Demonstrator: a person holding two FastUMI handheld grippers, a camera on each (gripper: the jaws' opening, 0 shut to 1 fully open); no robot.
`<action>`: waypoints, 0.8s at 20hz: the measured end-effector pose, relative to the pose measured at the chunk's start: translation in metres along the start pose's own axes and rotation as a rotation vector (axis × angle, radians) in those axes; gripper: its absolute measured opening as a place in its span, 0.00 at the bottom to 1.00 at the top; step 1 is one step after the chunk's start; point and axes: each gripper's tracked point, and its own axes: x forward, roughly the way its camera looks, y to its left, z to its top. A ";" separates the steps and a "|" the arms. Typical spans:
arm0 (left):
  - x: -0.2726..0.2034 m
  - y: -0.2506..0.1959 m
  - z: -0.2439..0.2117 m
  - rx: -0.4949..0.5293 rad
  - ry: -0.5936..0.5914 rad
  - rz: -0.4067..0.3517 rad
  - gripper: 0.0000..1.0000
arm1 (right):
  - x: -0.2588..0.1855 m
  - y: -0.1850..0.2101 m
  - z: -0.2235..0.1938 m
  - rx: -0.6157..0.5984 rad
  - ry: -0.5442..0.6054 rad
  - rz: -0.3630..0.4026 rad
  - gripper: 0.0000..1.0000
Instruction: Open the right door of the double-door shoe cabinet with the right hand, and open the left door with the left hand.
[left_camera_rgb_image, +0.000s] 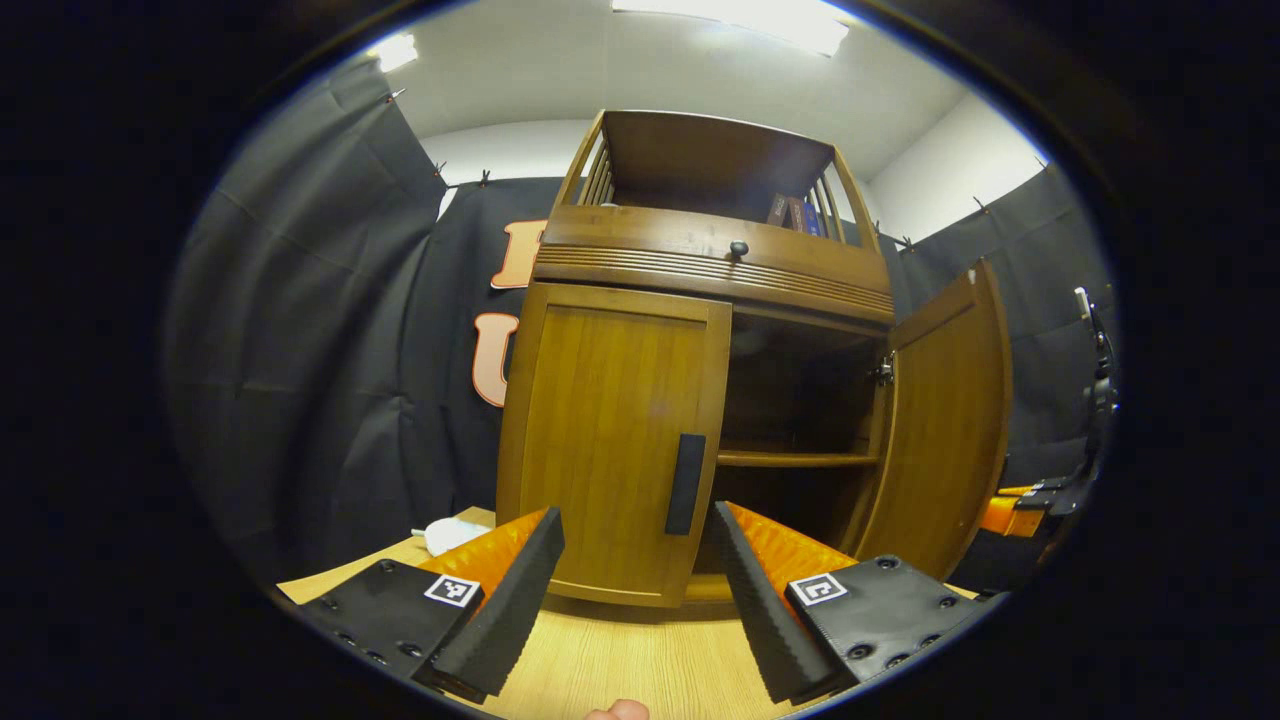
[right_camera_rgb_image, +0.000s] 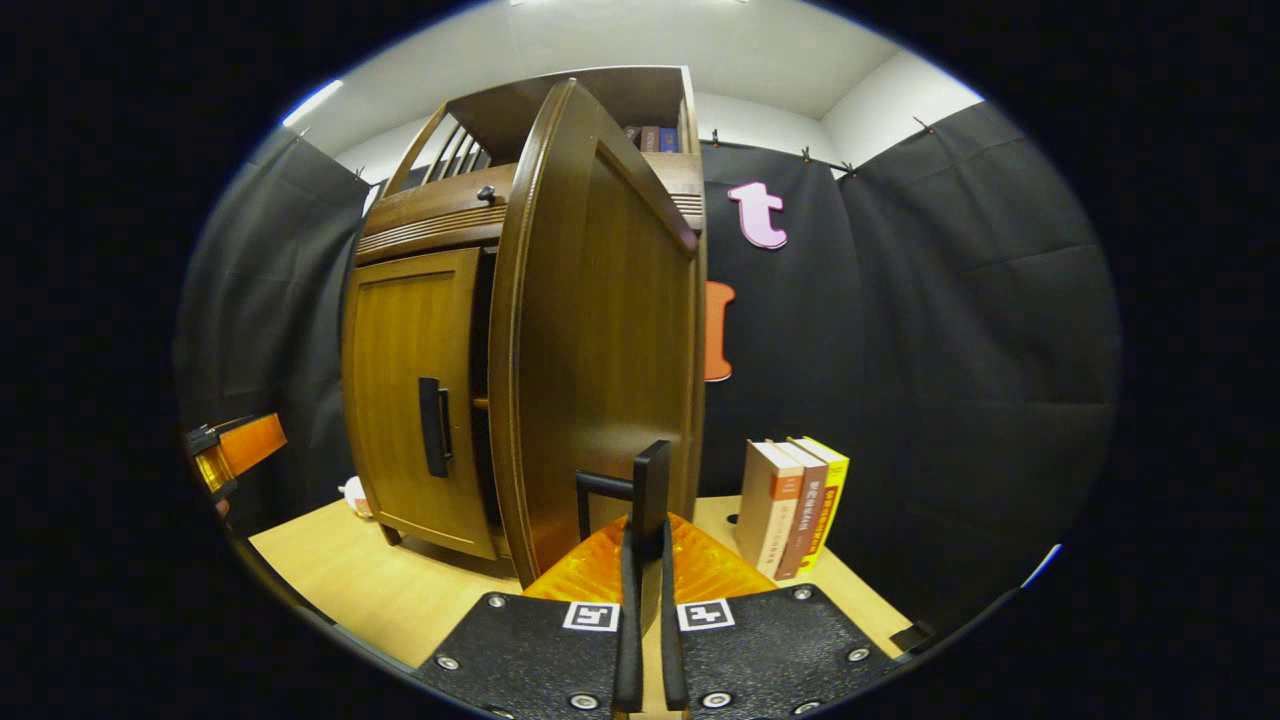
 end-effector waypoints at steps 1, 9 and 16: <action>0.000 0.001 -0.005 0.004 0.007 0.004 0.93 | 0.001 -0.012 0.000 -0.017 -0.006 -0.021 0.06; 0.013 -0.002 -0.010 0.012 0.016 0.026 0.93 | -0.003 -0.052 -0.001 -0.049 -0.008 0.049 0.01; 0.019 -0.004 -0.011 0.084 0.008 0.026 0.93 | 0.000 -0.059 -0.003 -0.001 -0.028 0.123 0.01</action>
